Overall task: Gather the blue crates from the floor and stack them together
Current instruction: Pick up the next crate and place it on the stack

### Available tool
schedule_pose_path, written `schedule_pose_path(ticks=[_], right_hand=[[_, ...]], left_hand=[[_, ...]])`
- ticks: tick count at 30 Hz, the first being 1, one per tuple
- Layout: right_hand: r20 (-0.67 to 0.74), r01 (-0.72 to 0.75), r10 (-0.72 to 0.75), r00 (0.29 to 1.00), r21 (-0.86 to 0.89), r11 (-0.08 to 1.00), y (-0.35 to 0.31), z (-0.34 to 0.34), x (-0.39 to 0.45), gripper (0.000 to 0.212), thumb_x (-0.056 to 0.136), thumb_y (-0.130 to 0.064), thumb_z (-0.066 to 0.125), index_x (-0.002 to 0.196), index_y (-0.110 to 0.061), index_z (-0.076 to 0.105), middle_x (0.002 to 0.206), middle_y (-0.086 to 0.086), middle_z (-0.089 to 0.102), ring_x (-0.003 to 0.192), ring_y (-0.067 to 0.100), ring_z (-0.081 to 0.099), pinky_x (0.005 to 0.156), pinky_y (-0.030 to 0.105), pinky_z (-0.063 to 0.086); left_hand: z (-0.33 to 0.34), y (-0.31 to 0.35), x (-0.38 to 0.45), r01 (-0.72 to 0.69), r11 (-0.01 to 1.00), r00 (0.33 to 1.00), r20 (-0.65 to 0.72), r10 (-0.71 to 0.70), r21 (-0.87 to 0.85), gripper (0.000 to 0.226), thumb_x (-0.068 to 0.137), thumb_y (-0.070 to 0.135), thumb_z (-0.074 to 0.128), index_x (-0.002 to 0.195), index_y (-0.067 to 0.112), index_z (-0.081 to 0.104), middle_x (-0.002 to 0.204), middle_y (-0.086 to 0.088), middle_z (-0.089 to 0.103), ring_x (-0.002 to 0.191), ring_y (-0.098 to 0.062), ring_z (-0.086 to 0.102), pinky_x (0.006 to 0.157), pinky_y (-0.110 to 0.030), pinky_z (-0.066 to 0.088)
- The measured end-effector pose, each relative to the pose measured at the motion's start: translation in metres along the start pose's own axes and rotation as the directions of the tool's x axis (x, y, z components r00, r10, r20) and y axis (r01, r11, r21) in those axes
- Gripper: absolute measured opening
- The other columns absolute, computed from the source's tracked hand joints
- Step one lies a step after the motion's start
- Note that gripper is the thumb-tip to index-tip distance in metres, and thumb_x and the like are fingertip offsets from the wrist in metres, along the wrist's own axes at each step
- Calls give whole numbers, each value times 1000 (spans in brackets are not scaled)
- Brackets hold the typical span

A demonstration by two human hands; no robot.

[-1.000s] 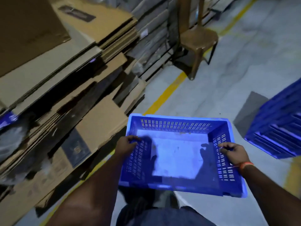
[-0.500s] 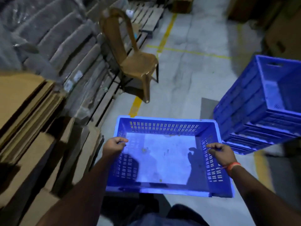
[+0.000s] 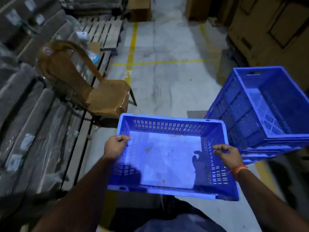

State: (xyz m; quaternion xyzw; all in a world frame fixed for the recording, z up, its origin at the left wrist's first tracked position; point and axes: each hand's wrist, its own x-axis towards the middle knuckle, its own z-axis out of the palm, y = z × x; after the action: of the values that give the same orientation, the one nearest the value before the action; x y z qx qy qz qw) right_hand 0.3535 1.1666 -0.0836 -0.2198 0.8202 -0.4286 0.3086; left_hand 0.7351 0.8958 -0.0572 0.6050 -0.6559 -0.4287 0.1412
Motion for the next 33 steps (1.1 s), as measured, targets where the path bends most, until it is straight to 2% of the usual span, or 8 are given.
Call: schedule_pose_path(ticks=[7,13,17,19,23,27,30,33], right_hand=[[-36,-37,40,999,63,997,-39,3,96,21,82,10,68,93,-8,72,79,2,67,59,-12,59,62,2,45],[-168,-90,113,979,140,986,-60,11,157,21,82,10,68,97,-4,73,74,-8,70,57,-12,59,56,4,46],[-255,-148,189,948,171,974,-72,14,185,22,82,9,68,90,-10,73,79,3,69,53,-13,57,53,2,43],[-317,-154,210,925,193,969,-77,16,196,29,81,9,70,83,-20,72,80,-4,69,60,-11,59,59,1,45],[-412,-194,293,863,265,944,-86,26,200,29,81,7,71,83,-22,72,82,-6,70,67,-3,60,60,4,47],[-493,-217,359,793,323,921,-93,33,195,26,83,5,70,86,-20,72,86,0,71,68,-6,61,62,5,47],[-570,-229,414,709,369,901,-96,34,186,26,84,6,69,87,-20,73,84,-1,71,65,-9,61,61,5,48],[-601,-245,474,644,424,872,-89,34,180,28,83,3,71,84,-25,73,86,0,73,75,6,64,60,6,49]], left_hand=[[5,94,121,-68,996,996,66,64,56,16,88,13,63,82,24,74,42,15,59,32,4,43,48,-22,35],[21,160,227,-147,982,981,144,130,116,16,88,13,64,84,24,75,50,14,65,33,2,46,43,-20,37],[43,204,296,-240,958,944,268,193,155,16,89,17,65,81,27,74,53,17,66,40,2,50,49,-21,41],[55,229,329,-295,945,917,321,238,143,16,90,12,65,87,24,75,59,15,65,40,2,48,46,-16,39],[78,278,391,-419,889,845,437,308,183,14,88,16,68,92,25,78,85,-2,75,56,-8,56,62,-25,43],[113,332,433,-566,795,742,555,376,218,14,86,18,68,93,25,78,83,-2,75,58,-11,60,57,-23,41],[145,370,448,-635,746,668,626,403,198,13,86,19,69,89,29,77,81,-5,76,47,-2,58,55,-24,44],[178,397,454,-684,709,593,698,401,174,15,86,18,70,85,33,75,84,-4,76,54,-12,60,60,-27,48]])
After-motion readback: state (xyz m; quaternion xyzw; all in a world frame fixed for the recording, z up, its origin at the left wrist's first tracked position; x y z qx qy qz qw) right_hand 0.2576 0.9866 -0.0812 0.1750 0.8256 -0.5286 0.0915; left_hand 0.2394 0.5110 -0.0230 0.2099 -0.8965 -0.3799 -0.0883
